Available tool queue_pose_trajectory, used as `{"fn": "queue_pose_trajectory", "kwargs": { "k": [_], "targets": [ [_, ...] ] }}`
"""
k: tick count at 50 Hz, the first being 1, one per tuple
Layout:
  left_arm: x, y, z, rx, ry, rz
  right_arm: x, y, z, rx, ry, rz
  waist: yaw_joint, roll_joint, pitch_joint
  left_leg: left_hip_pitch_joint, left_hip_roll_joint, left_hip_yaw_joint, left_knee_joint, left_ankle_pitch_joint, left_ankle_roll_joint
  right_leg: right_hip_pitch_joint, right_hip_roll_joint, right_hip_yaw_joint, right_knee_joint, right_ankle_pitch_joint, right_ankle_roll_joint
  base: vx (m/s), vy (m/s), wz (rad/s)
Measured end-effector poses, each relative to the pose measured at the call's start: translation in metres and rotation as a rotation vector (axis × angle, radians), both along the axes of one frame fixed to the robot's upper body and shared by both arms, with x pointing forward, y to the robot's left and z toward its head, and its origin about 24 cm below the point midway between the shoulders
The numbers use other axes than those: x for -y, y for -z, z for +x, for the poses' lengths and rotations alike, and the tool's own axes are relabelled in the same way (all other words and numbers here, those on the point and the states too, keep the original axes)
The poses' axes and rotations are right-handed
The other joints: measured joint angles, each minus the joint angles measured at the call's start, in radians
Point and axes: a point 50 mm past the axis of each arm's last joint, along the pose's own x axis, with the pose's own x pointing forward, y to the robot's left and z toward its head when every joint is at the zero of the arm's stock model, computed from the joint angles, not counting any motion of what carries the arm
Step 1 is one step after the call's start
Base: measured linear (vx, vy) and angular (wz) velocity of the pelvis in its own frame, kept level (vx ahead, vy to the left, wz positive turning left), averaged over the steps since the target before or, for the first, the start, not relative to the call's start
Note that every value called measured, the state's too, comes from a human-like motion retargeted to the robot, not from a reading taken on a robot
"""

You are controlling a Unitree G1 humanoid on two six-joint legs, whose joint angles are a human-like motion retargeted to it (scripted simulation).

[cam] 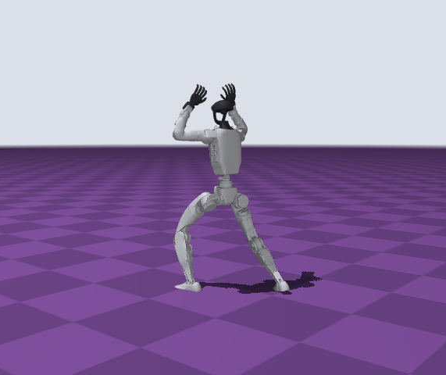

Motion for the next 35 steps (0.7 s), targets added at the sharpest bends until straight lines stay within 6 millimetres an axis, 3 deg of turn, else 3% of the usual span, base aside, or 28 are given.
{"fn": "queue_pose_trajectory", "kwargs": {
  "k": [3, 7, 9, 12, 14, 15, 17, 18, 20, 21, 24, 27, 30, 35],
  "targets": [
    [-0.002, -0.018, 0.012, -0.021, -0.125, -0.043, -0.005, -0.016, 0.006, -0.063, 0.001, 0.038, 0.024, -0.048, -0.133, 0.073, -0.074, 0.090, -0.156, 0.032, 0.040, -0.073, -0.052, 0.046, -0.002, 0.202, -0.030, 0.49, 0.38, -0.02],
    [-0.003, -0.060, 0.016, 0.074, -0.201, -0.131, -0.027, -0.058, 0.016, -0.139, 0.001, 0.001, 0.022, -0.069, -0.237, 0.221, -0.205, 0.144, -0.498, 0.155, 0.089, -0.300, -0.036, 0.219, 0.244, 0.387, -0.061, 0.40, 0.32, 0.50],
    [0.014, -0.089, 0.028, 0.089, -0.198, -0.158, -0.037, -0.083, 0.026, -0.150, 0.037, 0.021, 0.006, -0.065, -0.266, 0.291, -0.245, 0.128, -0.675, 0.228, 0.090, -0.412, 0.015, 0.263, 0.373, 0.400, -0.055, 0.31, 0.22, 0.88],
    [0.053, -0.138, 0.029, 0.096, -0.262, -0.150, -0.030, -0.118, 0.033, -0.155, 0.051, 0.098, -0.054, -0.068, -0.266, 0.384, -0.266, 0.081, -0.879, 0.310, 0.071, -0.521, 0.066, 0.225, 0.466, 0.392, -0.040, 0.28, 0.17, 1.03],
    [0.057, -0.152, 0.049, 0.010, -0.355, -0.169, -0.028, -0.128, 0.053, -0.233, 0.079, 0.132, -0.094, -0.041, -0.283, 0.421, -0.263, 0.046, -0.927, 0.310, 0.057, -0.543, 0.079, 0.162, 0.434, 0.377, -0.020, 0.31, 0.13, 1.23],
    [0.056, -0.154, 0.067, -0.062, -0.424, -0.175, -0.027, -0.129, 0.070, -0.299, 0.105, 0.146, -0.115, -0.024, -0.301, 0.426, -0.257, 0.028, -0.913, 0.282, 0.055, -0.539, 0.084, 0.122, 0.394, 0.364, -0.006, 0.30, 0.10, 1.12],
    [0.046, -0.150, 0.103, -0.173, -0.554, -0.202, -0.023, -0.128, 0.110, -0.468, 0.239, 0.217, -0.125, -0.018, -0.330, 0.492, -0.283, 0.000, -1.036, 0.340, 0.039, -0.557, 0.090, 0.113, 0.256, 0.347, 0.024, 0.27, 0.05, 0.82],
    [0.042, -0.154, 0.111, -0.215, -0.646, -0.249, -0.019, -0.131, 0.119, -0.515, 0.320, 0.279, -0.144, -0.019, -0.330, 0.522, -0.292, -0.014, -1.064, 0.339, 0.033, -0.539, 0.096, 0.104, 0.154, 0.340, 0.038, 0.31, 0.02, 0.80],
    [0.037, -0.155, 0.122, -0.255, -0.710, -0.313, -0.004, -0.130, 0.136, -0.564, 0.411, 0.370, -0.177, -0.045, -0.341, 0.579, -0.320, -0.034, -1.110, 0.335, 0.016, -0.491, 0.105, 0.108, -0.087, 0.363, 0.078, 0.34, -0.02, 0.78],
    [0.039, -0.159, 0.117, -0.247, -0.698, -0.341, 0.004, -0.132, 0.136, -0.569, 0.415, 0.413, -0.194, -0.070, -0.338, 0.595, -0.338, -0.039, -1.108, 0.315, 0.016, -0.471, 0.102, 0.122, -0.184, 0.393, 0.096, 0.35, -0.07, 0.62],
    [0.045, -0.154, 0.128, -0.297, -0.554, -0.382, 0.021, -0.122, 0.154, -0.576, 0.366, 0.476, -0.191, -0.115, -0.398, 0.653, -0.354, -0.044, -1.150, 0.311, -0.011, -0.424, 0.121, 0.179, -0.383, 0.498, 0.112, 0.32, -0.14, 0.12],
    [0.049, -0.152, 0.128, -0.314, -0.449, -0.366, 0.021, -0.120, 0.155, -0.555, 0.295, 0.477, -0.156, -0.123, -0.417, 0.681, -0.363, -0.031, -1.150, 0.292, -0.006, -0.405, 0.113, 0.201, -0.390, 0.501, 0.112, 0.26, -0.03, -0.20],
    [0.049, -0.144, 0.131, -0.320, -0.387, -0.291, 0.009, -0.118, 0.154, -0.545, 0.241, 0.400, -0.112, -0.104, -0.424, 0.698, -0.338, -0.012, -1.135, 0.276, -0.011, -0.381, 0.140, 0.191, -0.391, 0.488, 0.112, 0.20, -0.14, -0.26],
    [0.040, -0.145, 0.124, -0.325, -0.374, -0.280, -0.010, -0.125, 0.136, -0.502, 0.192, 0.318, -0.093, -0.066, -0.407, 0.704, -0.304, -0.009, -1.076, 0.230, -0.011, -0.297, 0.185, 0.170, -0.489, 0.494, 0.112, 0.17, -0.12, -0.02]
  ]
}}
